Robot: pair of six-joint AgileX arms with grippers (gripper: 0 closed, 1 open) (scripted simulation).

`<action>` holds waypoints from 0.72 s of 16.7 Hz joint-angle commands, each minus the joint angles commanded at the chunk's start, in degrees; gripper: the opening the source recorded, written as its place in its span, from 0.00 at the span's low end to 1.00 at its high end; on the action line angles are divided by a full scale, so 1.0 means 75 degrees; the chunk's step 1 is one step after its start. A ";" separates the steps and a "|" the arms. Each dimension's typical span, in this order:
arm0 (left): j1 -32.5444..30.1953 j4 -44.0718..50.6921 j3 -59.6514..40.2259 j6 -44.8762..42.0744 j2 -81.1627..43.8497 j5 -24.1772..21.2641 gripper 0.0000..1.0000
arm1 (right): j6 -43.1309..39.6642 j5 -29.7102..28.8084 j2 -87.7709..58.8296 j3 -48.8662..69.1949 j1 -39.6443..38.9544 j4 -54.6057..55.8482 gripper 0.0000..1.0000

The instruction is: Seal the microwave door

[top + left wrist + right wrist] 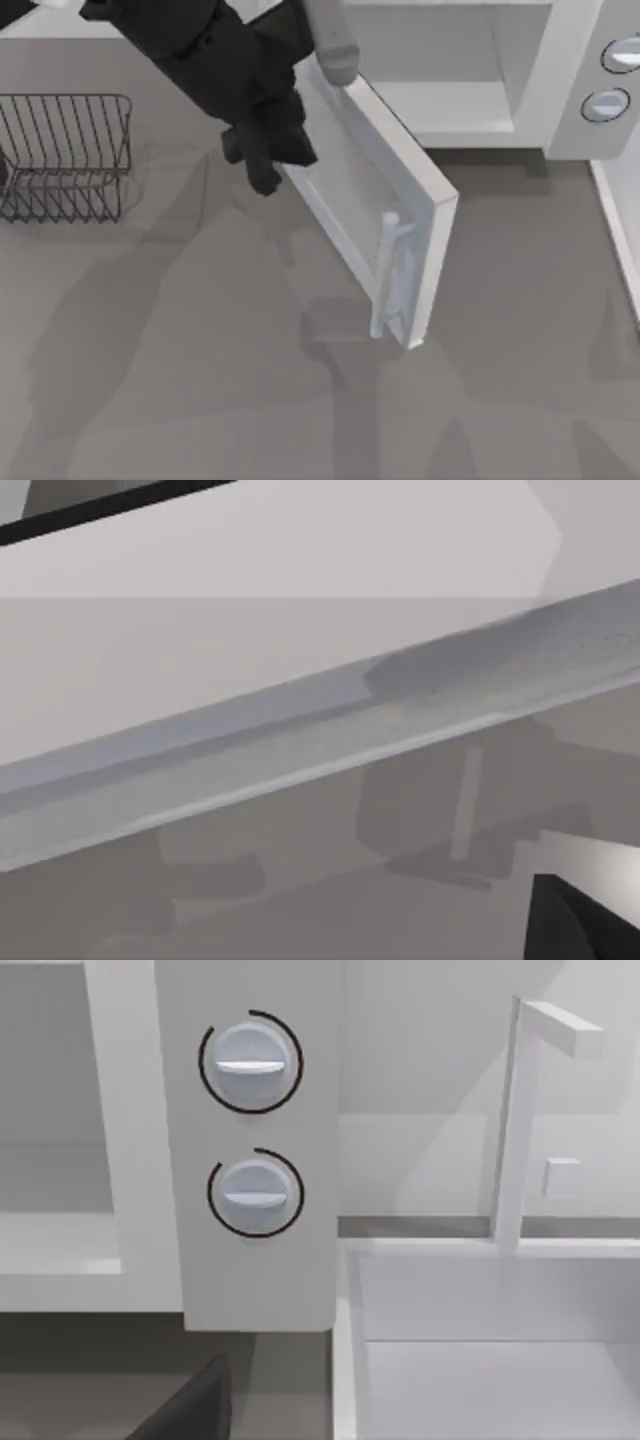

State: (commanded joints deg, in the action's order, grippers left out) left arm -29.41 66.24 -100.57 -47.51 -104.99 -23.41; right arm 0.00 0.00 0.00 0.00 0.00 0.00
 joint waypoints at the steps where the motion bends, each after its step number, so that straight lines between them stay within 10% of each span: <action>1: -0.0084 -0.0023 -0.0061 0.0085 -0.0050 0.0027 0.00 | 0.0000 0.0000 0.0000 0.0000 0.0000 0.0000 1.00; 12: -0.0390 -0.0111 -0.0376 0.0403 -0.0257 0.0134 0.00 | 0.0000 0.0000 0.0000 0.0000 0.0000 0.0000 1.00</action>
State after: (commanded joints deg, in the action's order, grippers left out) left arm -32.34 65.41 -103.39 -44.49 -106.93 -22.41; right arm 0.00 0.00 0.00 0.00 0.00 0.00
